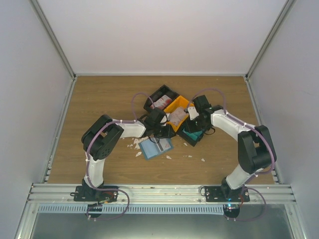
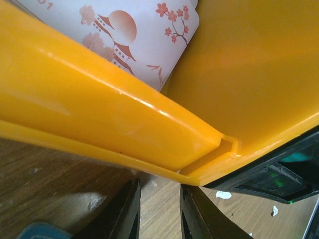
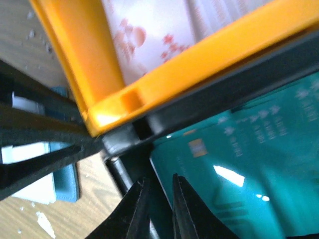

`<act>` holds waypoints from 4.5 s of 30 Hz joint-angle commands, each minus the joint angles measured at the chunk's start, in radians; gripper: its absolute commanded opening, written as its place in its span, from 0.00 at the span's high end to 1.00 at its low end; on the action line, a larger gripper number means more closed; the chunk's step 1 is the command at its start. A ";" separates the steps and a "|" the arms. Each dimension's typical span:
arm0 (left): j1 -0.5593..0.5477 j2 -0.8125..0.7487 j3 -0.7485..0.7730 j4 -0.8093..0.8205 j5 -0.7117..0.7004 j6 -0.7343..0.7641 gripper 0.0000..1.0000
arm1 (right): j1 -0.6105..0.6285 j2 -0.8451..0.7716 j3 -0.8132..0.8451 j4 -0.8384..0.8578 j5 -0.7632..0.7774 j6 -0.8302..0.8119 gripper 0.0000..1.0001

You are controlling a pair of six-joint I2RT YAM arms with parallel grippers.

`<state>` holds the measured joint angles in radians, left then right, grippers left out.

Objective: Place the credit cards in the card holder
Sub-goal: Pick up the credit card from the storage box, then insert the credit card into the card holder.

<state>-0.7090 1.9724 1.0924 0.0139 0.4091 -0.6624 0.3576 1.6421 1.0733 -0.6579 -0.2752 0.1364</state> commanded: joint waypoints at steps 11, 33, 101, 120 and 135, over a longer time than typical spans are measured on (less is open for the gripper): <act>-0.012 0.020 0.041 0.073 -0.002 0.013 0.74 | 0.061 0.038 -0.045 -0.049 0.041 0.022 0.81; -0.010 -0.185 -0.077 0.084 -0.142 0.007 0.58 | 0.063 -0.257 0.043 -0.021 0.003 0.088 1.00; 0.128 -0.717 -0.741 0.249 -0.040 -0.346 1.00 | 0.412 0.018 -0.125 0.233 0.251 0.198 0.54; 0.123 -0.695 -0.789 0.378 -0.045 -0.437 1.00 | 0.417 0.053 -0.192 0.190 0.253 0.318 0.62; 0.121 -0.563 -0.806 0.583 0.040 -0.439 1.00 | 0.417 0.065 -0.188 0.210 0.212 0.339 0.61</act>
<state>-0.5873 1.3888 0.2958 0.4793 0.4244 -1.0927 0.7635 1.6814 0.9142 -0.4118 -0.0563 0.4622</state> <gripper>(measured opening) 0.022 0.396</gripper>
